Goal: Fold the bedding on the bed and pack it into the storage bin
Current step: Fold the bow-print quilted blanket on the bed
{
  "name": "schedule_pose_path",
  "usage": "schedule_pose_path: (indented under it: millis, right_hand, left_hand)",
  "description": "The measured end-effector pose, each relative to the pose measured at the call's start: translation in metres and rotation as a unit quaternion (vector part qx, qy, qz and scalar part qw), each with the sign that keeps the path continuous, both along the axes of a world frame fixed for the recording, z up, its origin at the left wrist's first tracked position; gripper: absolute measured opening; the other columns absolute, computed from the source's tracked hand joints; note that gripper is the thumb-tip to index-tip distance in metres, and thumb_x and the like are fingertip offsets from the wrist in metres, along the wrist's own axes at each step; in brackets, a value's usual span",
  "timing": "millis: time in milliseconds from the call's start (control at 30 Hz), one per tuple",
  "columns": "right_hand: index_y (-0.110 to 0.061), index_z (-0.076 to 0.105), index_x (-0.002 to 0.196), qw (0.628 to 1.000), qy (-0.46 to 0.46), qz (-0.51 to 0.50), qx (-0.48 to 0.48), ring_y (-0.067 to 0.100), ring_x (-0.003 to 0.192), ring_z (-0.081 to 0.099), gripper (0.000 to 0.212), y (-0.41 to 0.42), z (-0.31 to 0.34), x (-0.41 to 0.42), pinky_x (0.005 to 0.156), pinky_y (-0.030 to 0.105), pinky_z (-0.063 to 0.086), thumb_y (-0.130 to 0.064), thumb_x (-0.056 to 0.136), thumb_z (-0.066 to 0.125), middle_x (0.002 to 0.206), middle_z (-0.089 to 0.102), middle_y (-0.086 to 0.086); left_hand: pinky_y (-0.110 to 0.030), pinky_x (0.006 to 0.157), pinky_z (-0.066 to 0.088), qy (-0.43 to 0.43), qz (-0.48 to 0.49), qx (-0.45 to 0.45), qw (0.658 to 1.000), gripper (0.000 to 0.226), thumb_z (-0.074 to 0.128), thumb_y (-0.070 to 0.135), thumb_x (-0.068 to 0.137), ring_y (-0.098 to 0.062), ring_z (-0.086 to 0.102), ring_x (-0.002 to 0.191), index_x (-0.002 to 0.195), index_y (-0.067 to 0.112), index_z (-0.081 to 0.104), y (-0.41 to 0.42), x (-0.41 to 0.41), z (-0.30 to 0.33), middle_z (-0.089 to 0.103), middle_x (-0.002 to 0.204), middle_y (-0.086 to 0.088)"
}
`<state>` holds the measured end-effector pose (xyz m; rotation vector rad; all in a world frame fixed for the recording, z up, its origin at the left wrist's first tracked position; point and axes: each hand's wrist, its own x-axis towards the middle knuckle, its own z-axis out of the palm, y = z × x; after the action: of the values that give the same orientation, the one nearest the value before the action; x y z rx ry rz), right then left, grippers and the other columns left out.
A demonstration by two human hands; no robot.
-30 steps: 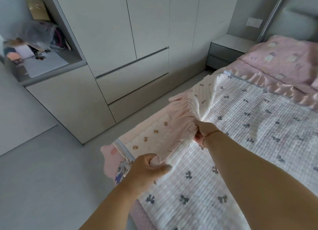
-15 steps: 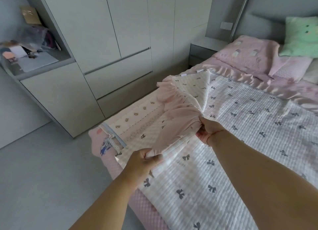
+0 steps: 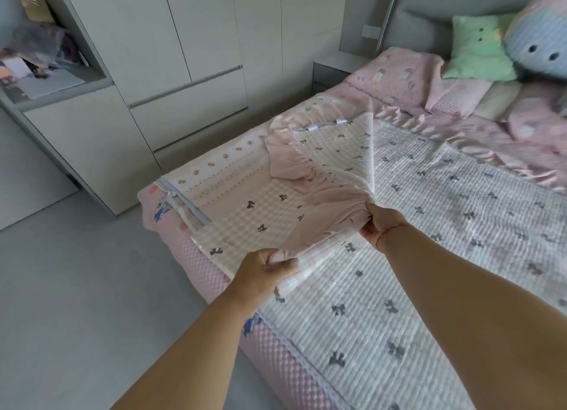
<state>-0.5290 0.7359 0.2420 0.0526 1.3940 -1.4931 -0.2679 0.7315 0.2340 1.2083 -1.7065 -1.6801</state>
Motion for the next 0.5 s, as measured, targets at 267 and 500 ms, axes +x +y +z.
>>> schedule_pose_path:
  millis: [267,500]
  right_hand:
    - [-0.002,0.050,0.128,0.998,0.041,0.037,0.022,0.017,0.076,0.060,0.036,0.097,-0.010,-0.060,0.041,0.024,0.053,-0.019,0.096,0.054,0.093,0.062,0.009]
    - [-0.005,0.051,0.107,0.994,0.062,0.083,0.041,0.015,0.071,0.058,0.015,0.187,-0.003,-0.104,0.039,0.022,0.052,-0.017,0.097,0.053,0.083,0.059,0.007]
  left_hand:
    - [-0.035,0.084,0.057,0.012,0.037,0.019,0.999,0.009,0.073,0.024,0.085,-0.009,0.069,0.097,0.091,0.017,0.073,0.117,-0.060,-0.013,0.075,0.093,0.011]
    - [-0.011,0.070,0.049,0.002,0.101,0.006,0.995,0.009,0.070,0.015,0.087,0.004,0.066,0.083,0.089,0.024,0.073,0.223,-0.109,-0.015,0.072,0.079,0.020]
